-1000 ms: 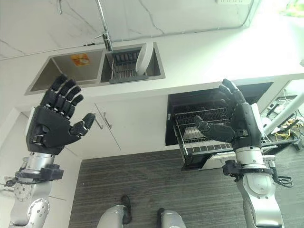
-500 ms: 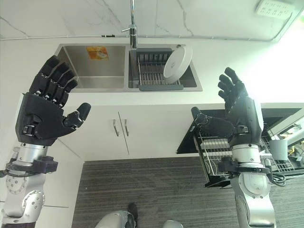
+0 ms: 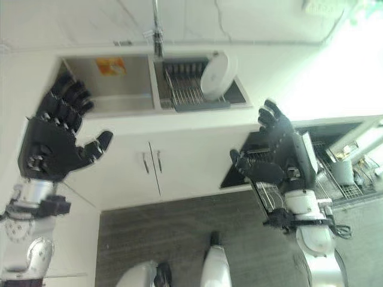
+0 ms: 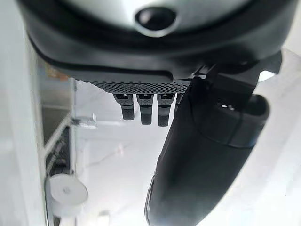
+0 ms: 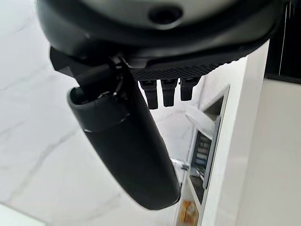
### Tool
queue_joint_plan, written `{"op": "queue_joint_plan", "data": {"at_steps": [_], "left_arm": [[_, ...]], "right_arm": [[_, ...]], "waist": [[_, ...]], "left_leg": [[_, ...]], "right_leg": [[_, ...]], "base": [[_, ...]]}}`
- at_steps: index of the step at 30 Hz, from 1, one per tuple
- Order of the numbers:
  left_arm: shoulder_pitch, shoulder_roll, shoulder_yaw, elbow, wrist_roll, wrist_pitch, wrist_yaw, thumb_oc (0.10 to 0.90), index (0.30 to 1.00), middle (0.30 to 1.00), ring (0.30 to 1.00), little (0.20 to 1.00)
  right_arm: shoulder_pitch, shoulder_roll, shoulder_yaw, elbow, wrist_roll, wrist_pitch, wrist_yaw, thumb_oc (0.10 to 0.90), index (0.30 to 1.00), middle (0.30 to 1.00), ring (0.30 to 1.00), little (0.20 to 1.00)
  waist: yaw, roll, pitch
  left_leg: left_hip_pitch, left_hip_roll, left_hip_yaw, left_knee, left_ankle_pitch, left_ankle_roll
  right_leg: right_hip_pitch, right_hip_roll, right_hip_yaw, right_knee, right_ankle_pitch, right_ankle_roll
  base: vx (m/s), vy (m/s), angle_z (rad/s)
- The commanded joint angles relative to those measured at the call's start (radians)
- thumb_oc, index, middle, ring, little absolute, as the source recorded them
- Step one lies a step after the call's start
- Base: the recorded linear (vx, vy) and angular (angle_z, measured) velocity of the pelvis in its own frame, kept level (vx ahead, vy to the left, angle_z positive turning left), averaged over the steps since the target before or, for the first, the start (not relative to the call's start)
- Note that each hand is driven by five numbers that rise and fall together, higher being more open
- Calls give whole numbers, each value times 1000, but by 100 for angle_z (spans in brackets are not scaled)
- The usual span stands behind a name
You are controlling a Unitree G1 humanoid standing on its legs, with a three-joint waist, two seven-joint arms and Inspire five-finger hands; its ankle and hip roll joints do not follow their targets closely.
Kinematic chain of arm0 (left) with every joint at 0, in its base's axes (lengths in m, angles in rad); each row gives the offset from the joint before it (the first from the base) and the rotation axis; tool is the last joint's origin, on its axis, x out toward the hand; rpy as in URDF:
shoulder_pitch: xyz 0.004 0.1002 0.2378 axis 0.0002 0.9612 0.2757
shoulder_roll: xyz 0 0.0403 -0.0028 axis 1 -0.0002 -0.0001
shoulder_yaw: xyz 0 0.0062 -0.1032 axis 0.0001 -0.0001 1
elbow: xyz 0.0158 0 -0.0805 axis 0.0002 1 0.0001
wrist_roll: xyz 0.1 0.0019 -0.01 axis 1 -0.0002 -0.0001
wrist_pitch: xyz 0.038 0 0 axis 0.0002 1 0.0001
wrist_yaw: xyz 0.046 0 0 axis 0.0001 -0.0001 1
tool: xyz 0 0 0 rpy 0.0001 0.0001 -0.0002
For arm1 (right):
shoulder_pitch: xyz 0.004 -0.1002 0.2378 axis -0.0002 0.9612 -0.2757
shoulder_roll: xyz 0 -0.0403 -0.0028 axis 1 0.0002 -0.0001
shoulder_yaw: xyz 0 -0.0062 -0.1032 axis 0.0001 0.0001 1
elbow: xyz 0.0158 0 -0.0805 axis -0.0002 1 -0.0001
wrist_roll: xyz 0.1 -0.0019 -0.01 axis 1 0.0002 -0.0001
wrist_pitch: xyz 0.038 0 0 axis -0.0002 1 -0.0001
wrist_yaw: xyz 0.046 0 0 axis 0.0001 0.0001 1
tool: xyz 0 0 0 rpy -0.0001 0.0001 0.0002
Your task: Place the dishes in the dishwasher.
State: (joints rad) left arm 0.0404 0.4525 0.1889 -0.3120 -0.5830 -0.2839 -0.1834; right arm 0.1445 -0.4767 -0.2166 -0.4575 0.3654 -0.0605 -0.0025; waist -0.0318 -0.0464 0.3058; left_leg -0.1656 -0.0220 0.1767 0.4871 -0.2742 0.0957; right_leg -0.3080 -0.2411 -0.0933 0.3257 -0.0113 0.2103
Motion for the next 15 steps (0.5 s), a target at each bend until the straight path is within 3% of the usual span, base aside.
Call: {"op": "queue_joint_plan", "data": {"at_steps": [1,7,10,13,15], "left_arm": [[-74,55,8,-169,-17,-74,1,800,900,900,900,900],[-70,33,4,-184,-35,-50,20,800,900,900,900,900],[-53,17,8,-188,-40,-49,13,800,900,900,900,900],[-36,-2,12,-196,-56,-51,-9,800,900,900,900,900],[-38,-13,1,-190,-48,-59,-25,800,900,900,900,900]], "right_arm": [[-159,-48,-33,-36,-2,-111,-57,800,900,900,900,900],[-164,-71,-50,-54,37,-77,-42,800,900,900,900,900],[-144,-79,-72,-61,62,-69,-27,800,900,900,900,900],[-132,-98,-95,-58,81,-63,-8,800,900,900,900,900],[-151,-103,-87,-44,68,-60,-17,800,900,900,900,900]], "waist": [[-6,-2,-98],[-28,12,-143],[-36,20,-155],[-19,16,-143],[-21,34,-124]], "left_leg": [[140,54,-23,-187,-42,-74],[182,116,10,-187,-43,-124],[205,116,12,-187,-34,-145],[177,96,7,-187,36,-154],[111,138,31,-187,77,-177]], "right_leg": [[62,54,-65,-26,-36,-24],[104,76,-111,-26,-98,-71],[112,84,-119,-26,-109,-89],[149,90,-110,-26,-130,-103],[164,107,-108,-26,-142,-101]], "base": [[204,-250,38],[159,-242,31],[95,-147,27],[68,-70,13],[-8,93,16]]}}
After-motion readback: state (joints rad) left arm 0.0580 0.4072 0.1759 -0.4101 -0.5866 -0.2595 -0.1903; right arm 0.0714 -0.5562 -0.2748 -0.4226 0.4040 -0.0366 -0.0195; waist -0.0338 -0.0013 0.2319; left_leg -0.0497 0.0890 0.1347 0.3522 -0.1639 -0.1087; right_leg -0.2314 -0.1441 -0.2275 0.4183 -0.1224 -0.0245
